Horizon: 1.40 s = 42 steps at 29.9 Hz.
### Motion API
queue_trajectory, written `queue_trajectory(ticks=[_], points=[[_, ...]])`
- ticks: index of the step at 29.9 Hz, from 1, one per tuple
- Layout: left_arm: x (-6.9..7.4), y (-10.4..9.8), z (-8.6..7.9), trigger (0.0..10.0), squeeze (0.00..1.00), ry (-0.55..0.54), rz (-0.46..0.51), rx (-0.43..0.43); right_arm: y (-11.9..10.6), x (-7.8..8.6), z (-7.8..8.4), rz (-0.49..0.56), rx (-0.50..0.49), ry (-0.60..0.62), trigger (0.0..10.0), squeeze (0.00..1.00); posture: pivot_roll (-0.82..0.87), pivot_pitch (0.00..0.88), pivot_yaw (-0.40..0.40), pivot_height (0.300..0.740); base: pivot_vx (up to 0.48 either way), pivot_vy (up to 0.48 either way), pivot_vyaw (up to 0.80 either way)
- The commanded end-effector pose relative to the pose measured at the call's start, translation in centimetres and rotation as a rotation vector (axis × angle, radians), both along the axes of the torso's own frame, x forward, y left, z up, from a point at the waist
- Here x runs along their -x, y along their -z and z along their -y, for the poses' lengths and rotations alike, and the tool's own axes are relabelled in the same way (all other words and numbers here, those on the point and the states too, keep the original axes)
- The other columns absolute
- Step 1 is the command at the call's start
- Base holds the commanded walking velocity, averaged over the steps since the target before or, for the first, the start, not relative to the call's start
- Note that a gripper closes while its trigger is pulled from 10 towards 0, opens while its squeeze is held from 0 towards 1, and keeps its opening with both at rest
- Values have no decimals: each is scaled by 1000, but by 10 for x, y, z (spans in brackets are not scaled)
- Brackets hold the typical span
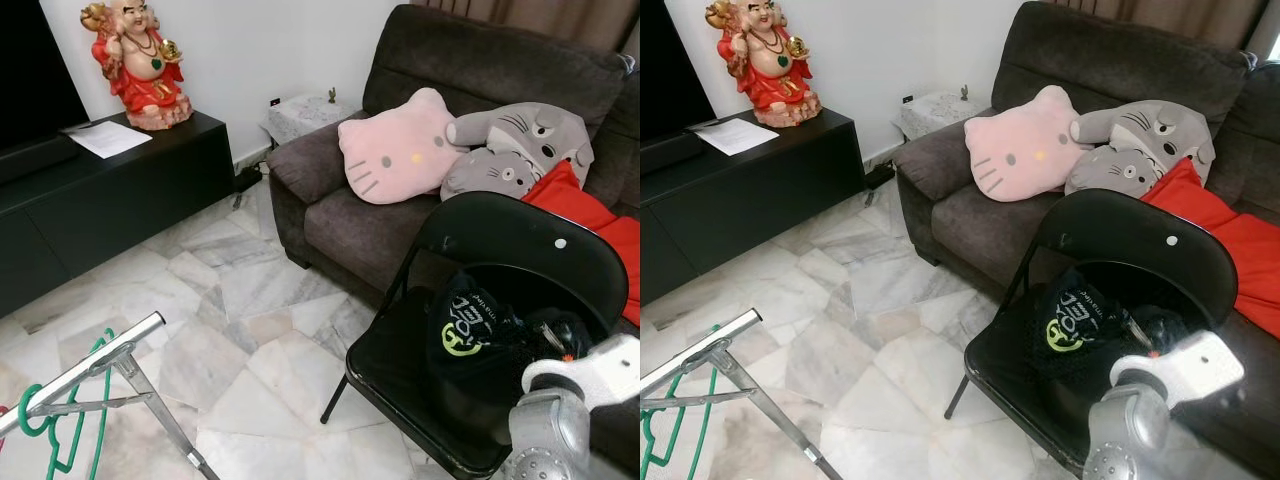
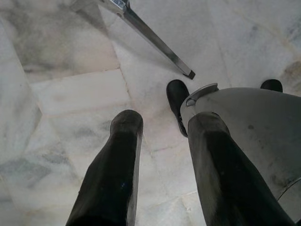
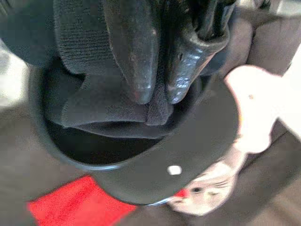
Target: Hang hanger
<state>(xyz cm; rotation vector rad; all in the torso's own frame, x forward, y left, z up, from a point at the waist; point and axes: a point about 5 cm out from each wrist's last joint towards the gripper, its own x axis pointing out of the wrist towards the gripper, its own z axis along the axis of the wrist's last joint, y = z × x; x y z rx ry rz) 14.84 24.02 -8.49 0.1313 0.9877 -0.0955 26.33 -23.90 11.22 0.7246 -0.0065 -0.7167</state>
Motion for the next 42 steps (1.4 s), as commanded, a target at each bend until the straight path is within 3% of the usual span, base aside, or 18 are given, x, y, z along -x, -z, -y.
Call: queue_trajectory(ticks=[1, 9, 12, 18, 26, 30, 31, 36, 37, 39, 40, 41, 42], points=[[6, 3, 0, 10000, 0, 7, -33, -3, 10, 2, 4, -18, -110, 57, 0, 0, -42, 36, -4, 740, 0, 0, 0], [6, 3, 0, 10000, 0, 6, -33, -3, 11, 3, 4, -21, -130, 64, 0, 0, -42, 36, -4, 740, 0, 0, 0], [6, 3, 0, 10000, 0, 3, -32, -2, 10, -3, 6, -14, -131, 49, 0, 0, -42, 40, -3, 740, 0, 0, 0], [5, 3, 0, 10000, 0, 1, -31, -1, 0, -20, 4, 7, -35, -47, 0, 0, -43, 43, -2, 740, 0, 0, 0], [5, 3, 1, 10000, 0, 0, -30, 2, 10, -36, -7, -35, -53, -107, 0, 0, -34, 45, -4, 740, 0, 0, 0], [6, 3, 1, 10000, 0, -4, -29, 3, 7, -45, -22, -63, 30, -221, 0, 0, -31, 46, -7, 740, 0, 0, 0], [6, 3, 1, 10000, 0, -5, -29, 3, 6, -46, -26, -81, 97, -265, 0, 0, -32, 46, -7, 740, 0, 0, 0], [6, 3, 1, 10000, 0, -5, -31, 6, 4, -48, -30, -90, 168, -315, 0, 0, -35, 46, -9, 740, 0, 0, 0], [6, 3, 1, 10000, 0, -4, -31, 7, 5, -48, -30, -89, 173, -316, 1922, 0, -35, 46, -9, 740, 0, 0, 0], [6, 3, 1, 10000, 0, -4, -31, 8, 6, -48, -30, -100, 170, -321, 1922, 0, -36, 46, -10, 740, 0, 0, 0], [6, 3, 1, 10000, 0, -4, -31, 9, 9, -48, -30, -110, 169, -323, 3804, 0, -35, 46, -10, 740, 0, 0, 0], [6, 3, 1, 10000, 0, -4, -31, 9, 9, -48, -30, -110, 169, -323, 3804, 0, -35, 46, -10, 740, 0, 0, 0], [6, 3, 1, 10000, 0, -4, -31, 11, 11, -48, -30, -129, 180, -331, 10000, 0, -35, 46, -10, 740, 0, 0, 0]])
